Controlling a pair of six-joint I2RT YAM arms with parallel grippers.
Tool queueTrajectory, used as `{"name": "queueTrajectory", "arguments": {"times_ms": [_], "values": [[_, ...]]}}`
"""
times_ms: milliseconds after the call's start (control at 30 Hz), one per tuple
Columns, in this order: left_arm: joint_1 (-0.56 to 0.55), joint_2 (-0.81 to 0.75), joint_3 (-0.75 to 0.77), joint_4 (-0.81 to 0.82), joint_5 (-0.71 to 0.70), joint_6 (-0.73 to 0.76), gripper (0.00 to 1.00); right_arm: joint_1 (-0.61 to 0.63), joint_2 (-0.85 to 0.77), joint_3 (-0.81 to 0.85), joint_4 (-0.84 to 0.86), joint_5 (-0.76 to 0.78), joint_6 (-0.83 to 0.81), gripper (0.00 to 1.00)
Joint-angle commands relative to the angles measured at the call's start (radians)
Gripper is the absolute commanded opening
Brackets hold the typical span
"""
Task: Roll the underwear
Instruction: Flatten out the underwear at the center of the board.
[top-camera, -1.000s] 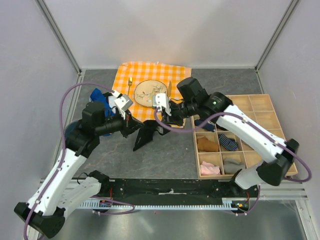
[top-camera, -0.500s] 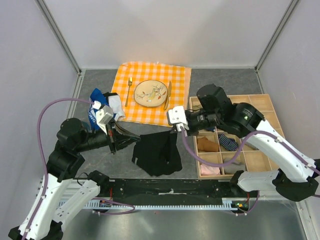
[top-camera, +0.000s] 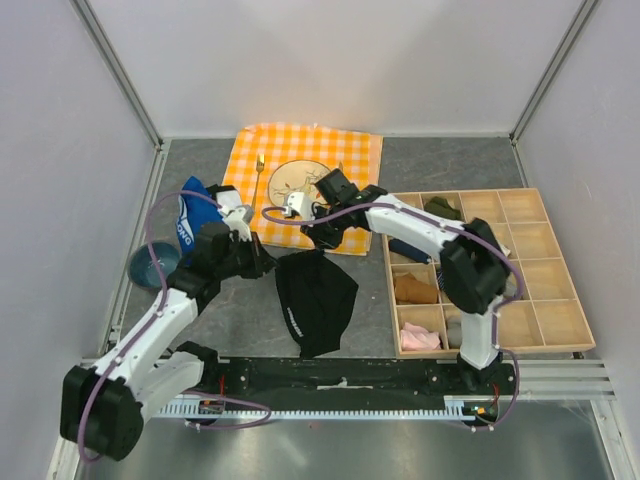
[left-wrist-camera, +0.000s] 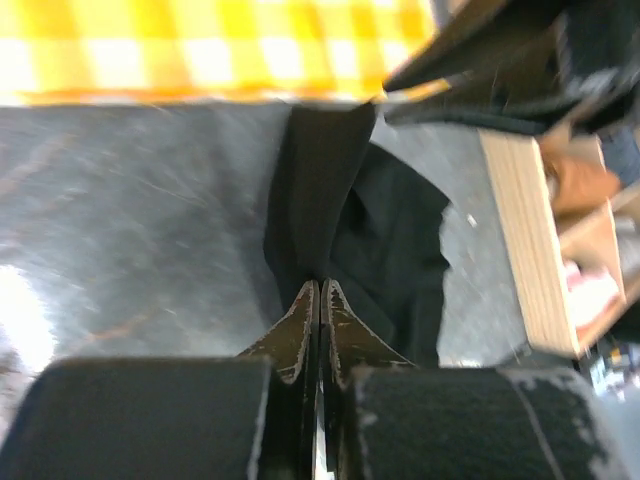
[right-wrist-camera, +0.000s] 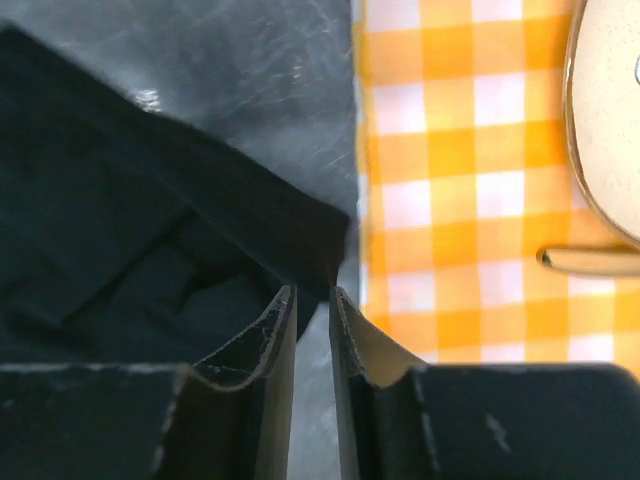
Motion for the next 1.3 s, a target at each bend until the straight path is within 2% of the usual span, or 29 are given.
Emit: {"name": "queueTrajectory", "arguments": {"times_ms": [0,33,67,167,267,333,367,400,467,533,633,700,833,1000,1267], "values": [[0.147,0.09,0.017,0.227,-0.123,-0.04,0.03,-0.009,0.103,0.17,0.031,0.021,0.052,0.3],[0.164,0.1,0.022,0.227,-0.126,-0.034,0.06,-0.016,0.094,0.163,0.039,-0.007,0.053,0.37],[0.188,0.112,0.026,0.217,-0.144,-0.031,0.17,-0.033,0.077,0.128,0.045,-0.018,0.055,0.4],[0.205,0.107,0.057,0.169,-0.167,-0.005,0.41,-0.059,-0.051,0.021,0.054,-0.076,-0.004,0.47],[0.208,0.063,0.089,0.12,-0.173,0.02,0.52,-0.061,-0.179,-0.116,-0.01,-0.206,-0.138,0.49],[0.208,0.037,0.121,0.09,-0.146,0.061,0.53,-0.042,-0.242,-0.199,-0.082,-0.298,-0.339,0.52],[0.208,0.028,0.135,0.071,-0.1,0.083,0.53,-0.029,-0.303,-0.283,-0.099,-0.335,-0.406,0.55],[0.21,0.014,0.164,0.038,-0.065,0.104,0.53,-0.007,-0.328,-0.326,-0.119,-0.345,-0.55,0.6],[0.208,0.006,0.198,-0.009,0.046,0.185,0.53,0.074,-0.38,-0.435,-0.104,-0.319,-0.637,0.66],[0.208,0.005,0.25,-0.108,0.077,0.266,0.54,0.173,-0.383,-0.475,-0.079,-0.291,-0.716,0.67],[0.208,-0.03,0.252,-0.174,0.036,0.34,0.57,0.279,-0.331,-0.486,-0.033,-0.224,-0.685,0.64],[0.207,-0.073,0.195,-0.155,-0.01,0.342,0.58,0.323,-0.269,-0.46,-0.021,-0.158,-0.662,0.61],[0.207,-0.184,0.131,-0.092,-0.006,0.337,0.59,0.392,-0.192,-0.44,-0.007,-0.095,-0.614,0.54],[0.207,-0.305,0.083,-0.063,-0.023,0.34,0.64,0.412,-0.146,-0.452,-0.001,-0.09,-0.594,0.5],[0.207,-0.319,0.069,-0.052,0.011,0.339,0.65,0.413,-0.089,-0.465,-0.004,-0.061,-0.551,0.39]]}}
